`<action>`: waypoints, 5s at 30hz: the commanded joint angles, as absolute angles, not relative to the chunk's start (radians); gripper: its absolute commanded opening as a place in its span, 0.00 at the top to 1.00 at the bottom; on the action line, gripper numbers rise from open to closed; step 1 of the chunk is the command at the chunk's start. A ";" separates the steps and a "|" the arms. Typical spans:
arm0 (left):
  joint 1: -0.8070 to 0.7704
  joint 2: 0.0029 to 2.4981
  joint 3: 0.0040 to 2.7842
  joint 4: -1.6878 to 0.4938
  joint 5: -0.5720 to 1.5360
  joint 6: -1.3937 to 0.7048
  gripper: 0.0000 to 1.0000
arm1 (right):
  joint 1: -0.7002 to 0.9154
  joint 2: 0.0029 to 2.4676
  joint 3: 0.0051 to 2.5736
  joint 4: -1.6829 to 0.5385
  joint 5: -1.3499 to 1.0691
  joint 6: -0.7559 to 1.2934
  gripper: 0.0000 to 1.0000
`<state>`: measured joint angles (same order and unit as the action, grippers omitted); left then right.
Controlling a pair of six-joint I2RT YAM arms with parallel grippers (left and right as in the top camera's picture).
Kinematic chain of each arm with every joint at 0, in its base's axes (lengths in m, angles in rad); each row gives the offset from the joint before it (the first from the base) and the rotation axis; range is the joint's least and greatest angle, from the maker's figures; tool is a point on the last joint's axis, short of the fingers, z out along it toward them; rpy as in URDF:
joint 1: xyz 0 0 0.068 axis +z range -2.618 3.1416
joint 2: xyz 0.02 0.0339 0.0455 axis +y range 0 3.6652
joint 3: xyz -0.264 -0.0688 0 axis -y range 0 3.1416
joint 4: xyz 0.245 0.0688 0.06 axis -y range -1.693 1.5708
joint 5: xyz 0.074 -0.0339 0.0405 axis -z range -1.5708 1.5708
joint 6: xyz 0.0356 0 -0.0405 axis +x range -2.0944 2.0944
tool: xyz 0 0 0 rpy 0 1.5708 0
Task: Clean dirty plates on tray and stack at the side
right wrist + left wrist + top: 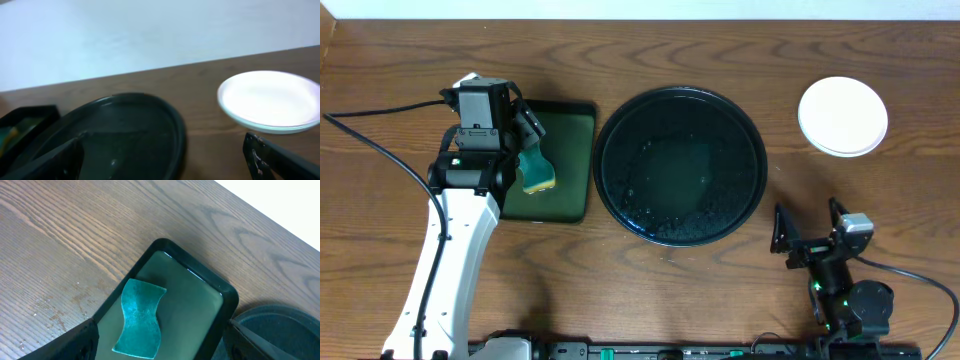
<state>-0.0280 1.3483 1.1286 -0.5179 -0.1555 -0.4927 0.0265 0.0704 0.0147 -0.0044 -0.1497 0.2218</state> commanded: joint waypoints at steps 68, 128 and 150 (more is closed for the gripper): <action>-0.025 1.352 1.138 -0.519 -0.157 -0.483 0.20 | 0.008 0.005 0.006 -0.075 -0.005 -0.046 0.01; 0.004 0.123 0.105 -0.163 0.052 0.141 0.20 | 0.008 0.005 0.006 -0.075 -0.004 -0.046 0.01; 0.004 0.002 0.004 -0.046 0.094 0.133 0.20 | 0.008 0.005 0.006 -0.075 -0.004 -0.046 0.01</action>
